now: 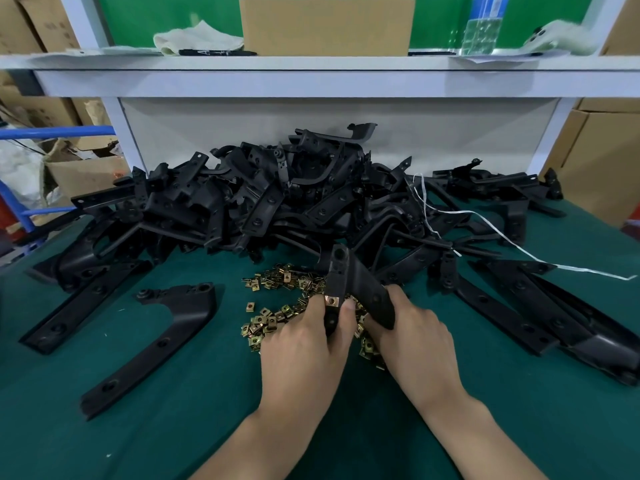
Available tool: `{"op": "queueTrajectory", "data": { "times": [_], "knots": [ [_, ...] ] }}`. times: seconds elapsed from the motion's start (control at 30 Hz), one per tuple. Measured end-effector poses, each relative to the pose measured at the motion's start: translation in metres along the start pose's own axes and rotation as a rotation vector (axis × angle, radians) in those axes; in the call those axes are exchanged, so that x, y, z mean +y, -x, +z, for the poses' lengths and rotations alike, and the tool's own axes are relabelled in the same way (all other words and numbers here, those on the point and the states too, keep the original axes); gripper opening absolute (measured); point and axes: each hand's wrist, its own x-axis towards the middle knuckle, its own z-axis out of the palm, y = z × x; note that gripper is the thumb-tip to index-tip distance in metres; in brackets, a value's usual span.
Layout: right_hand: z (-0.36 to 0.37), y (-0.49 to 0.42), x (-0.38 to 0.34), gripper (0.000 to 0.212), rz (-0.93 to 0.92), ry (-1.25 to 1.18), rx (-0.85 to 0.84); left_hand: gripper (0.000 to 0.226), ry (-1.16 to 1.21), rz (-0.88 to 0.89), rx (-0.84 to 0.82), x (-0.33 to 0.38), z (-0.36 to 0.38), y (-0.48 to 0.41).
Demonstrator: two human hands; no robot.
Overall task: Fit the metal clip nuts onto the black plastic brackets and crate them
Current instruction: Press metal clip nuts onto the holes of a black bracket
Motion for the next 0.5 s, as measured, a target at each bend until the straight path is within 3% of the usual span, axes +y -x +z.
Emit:
{"op": "queueTrajectory", "data": {
  "times": [0.2, 0.5],
  "knots": [
    [0.0002, -0.0018, 0.005, 0.024, 0.041, -0.14, -0.054, 0.04, 0.075, -0.031, -0.035, 0.0016, -0.0014, 0.0019],
    [-0.0004, -0.0018, 0.0042, 0.021, 0.056, -0.149, -0.057, 0.033, 0.14, -0.028, 0.001, 0.0041, -0.0041, 0.0011]
  ]
}}
